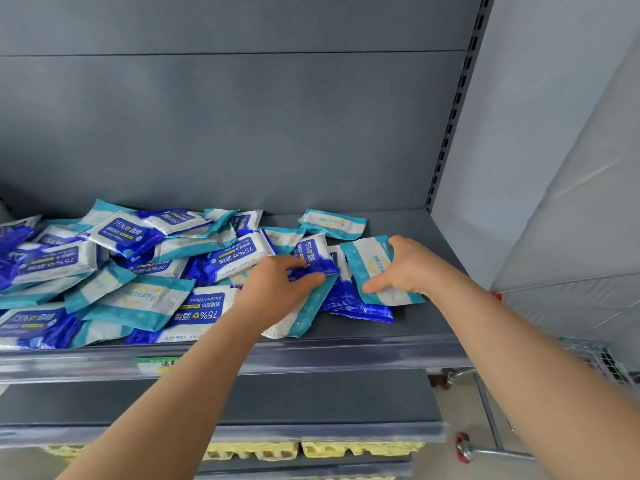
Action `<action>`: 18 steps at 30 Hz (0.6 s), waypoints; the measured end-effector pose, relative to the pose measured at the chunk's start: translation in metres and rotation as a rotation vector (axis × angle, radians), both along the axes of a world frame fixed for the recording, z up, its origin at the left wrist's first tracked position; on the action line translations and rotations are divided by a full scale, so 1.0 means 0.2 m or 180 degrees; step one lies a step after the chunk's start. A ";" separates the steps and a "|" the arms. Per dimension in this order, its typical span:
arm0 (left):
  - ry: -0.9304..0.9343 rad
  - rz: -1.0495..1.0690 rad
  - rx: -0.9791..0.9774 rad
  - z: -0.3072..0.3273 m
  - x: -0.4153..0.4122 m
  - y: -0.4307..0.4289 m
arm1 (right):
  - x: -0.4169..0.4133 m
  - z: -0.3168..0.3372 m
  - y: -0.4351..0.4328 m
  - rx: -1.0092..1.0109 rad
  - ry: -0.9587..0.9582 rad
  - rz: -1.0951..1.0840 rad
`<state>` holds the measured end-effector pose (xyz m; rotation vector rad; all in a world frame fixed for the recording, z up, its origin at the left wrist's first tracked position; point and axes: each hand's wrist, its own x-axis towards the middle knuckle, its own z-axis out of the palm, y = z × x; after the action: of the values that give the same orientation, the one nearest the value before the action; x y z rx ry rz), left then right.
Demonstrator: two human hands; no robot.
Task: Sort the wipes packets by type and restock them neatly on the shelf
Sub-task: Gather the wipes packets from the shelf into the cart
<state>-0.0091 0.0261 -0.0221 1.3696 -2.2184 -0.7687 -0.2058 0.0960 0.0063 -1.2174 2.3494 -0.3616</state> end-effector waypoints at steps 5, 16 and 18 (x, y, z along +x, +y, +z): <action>0.0424 0.0262 0.0660 0.05 -0.06 -0.01 | -0.06 -0.03 0.01 -0.0184 -0.0525 -0.0224; -0.0368 0.0658 0.0569 0.07 -0.16 -0.04 | -0.39 0.05 0.02 -0.1652 -0.1978 -0.0619; -0.0433 0.0653 0.0674 0.10 -0.17 -0.04 | -0.42 0.08 0.01 -0.1762 -0.2172 -0.0569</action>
<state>-0.0432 0.0189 -0.0028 1.7685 -2.0986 -0.8780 -0.2897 0.0979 0.0230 -0.8871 1.7949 -1.3233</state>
